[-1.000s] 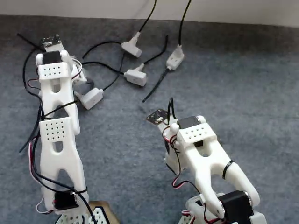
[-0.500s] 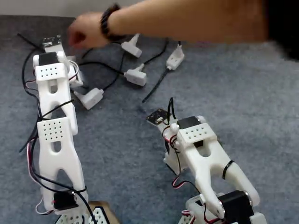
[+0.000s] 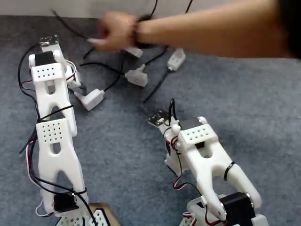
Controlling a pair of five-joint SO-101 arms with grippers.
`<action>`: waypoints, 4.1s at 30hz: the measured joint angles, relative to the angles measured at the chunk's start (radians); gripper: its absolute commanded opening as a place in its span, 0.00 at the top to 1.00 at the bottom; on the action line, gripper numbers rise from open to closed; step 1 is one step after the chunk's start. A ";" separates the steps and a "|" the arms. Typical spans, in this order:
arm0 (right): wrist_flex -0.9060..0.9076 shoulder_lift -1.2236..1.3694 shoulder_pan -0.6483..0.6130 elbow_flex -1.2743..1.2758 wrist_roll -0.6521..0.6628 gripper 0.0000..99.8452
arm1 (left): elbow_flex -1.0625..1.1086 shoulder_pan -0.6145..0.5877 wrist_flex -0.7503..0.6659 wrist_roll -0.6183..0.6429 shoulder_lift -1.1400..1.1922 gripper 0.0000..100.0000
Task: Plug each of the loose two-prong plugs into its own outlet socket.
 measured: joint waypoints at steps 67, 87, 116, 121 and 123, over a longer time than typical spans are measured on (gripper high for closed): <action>0.015 0.000 0.095 0.000 0.008 0.45 | 0.155 0.048 -0.087 0.058 -0.044 1.00; 0.015 0.000 0.095 0.000 0.008 0.45 | -0.048 0.081 -0.442 -0.344 0.002 0.99; 0.006 0.000 0.095 0.000 0.008 0.45 | -0.163 -0.140 -0.354 -0.413 -0.126 0.75; 0.006 0.000 0.095 0.000 0.008 0.45 | -0.153 -0.255 -0.017 -0.443 -0.180 0.75; 0.006 0.000 0.095 0.000 0.008 0.45 | -0.081 -0.272 0.005 -0.468 -0.181 0.75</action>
